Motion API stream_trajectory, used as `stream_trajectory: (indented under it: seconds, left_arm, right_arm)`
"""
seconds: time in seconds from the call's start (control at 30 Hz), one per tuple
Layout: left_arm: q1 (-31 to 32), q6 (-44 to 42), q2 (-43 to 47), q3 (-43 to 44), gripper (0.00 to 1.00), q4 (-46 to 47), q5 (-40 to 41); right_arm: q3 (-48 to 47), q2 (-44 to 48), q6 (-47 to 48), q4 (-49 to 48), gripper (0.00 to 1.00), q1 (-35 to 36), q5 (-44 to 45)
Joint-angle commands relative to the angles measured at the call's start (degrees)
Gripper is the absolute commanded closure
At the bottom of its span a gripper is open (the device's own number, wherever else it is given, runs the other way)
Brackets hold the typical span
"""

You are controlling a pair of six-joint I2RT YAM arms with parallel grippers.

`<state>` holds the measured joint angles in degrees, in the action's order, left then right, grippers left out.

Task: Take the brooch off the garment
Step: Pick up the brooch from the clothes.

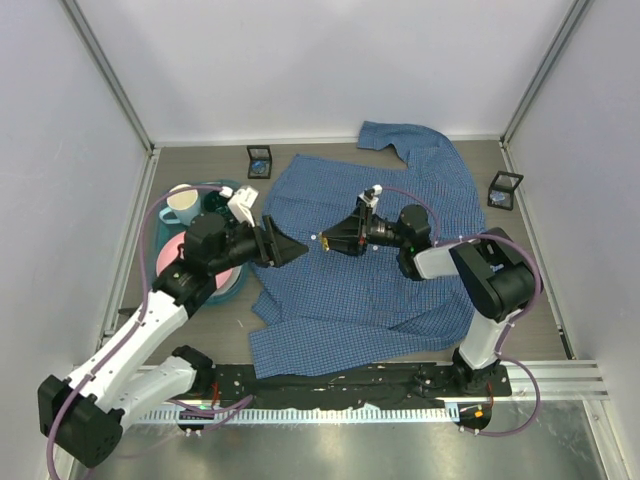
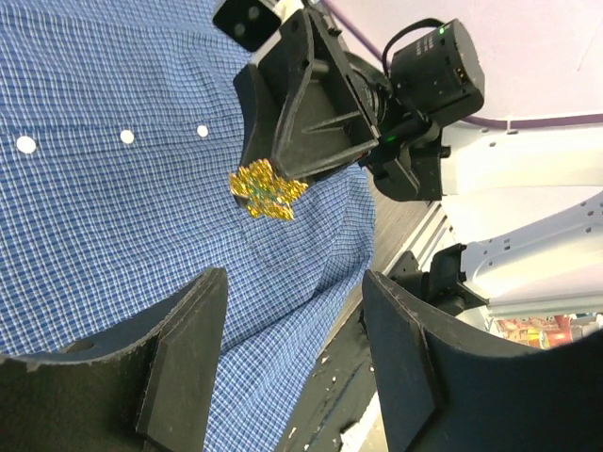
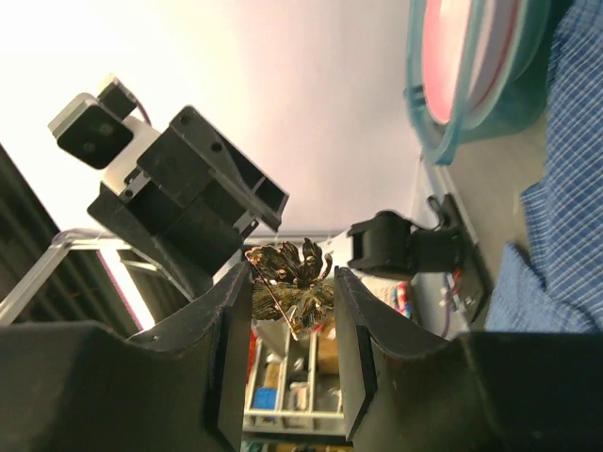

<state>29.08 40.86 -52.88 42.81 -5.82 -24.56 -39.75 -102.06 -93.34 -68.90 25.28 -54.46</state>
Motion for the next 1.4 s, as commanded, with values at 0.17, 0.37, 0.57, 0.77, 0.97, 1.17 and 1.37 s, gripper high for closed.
stream_trajectory:
  seconds: [0.17,0.37,0.57,0.77,0.97,1.17,1.37]
  left_arm:
    - [-3.5,-8.3,-2.8,4.4,0.36,5.6,-16.9]
    - [-3.4,-15.0,-4.2,7.9,0.42,7.3,-22.6]
    - [-3.4,-17.2,-3.6,9.3,0.50,4.6,-30.2]
    - [-3.5,-16.3,-3.1,8.0,0.52,5.1,-33.8]
    - [-3.5,-17.6,-3.8,8.9,0.50,4.2,-32.8]
    - [-3.5,-16.6,-4.0,9.0,0.47,5.6,-30.7]
    - [-3.4,-12.1,-5.6,7.6,0.46,12.8,-34.6]
  right_arm:
    - [-1.1,5.6,-12.6,-26.7,0.74,4.5,-4.0]
    - [-0.5,7.5,-13.7,-26.7,0.75,7.8,-4.3]
    - [0.5,8.8,-13.9,-26.7,0.75,7.7,-4.6]
    - [0.1,9.9,-14.7,-26.8,0.75,7.7,-5.0]
    - [-0.3,12.0,-16.0,-26.7,0.75,7.9,-5.2]
    - [0.4,13.3,-16.5,-26.7,0.76,8.1,-5.1]
    - [-0.5,13.6,-17.0,-26.7,0.76,8.6,-5.0]
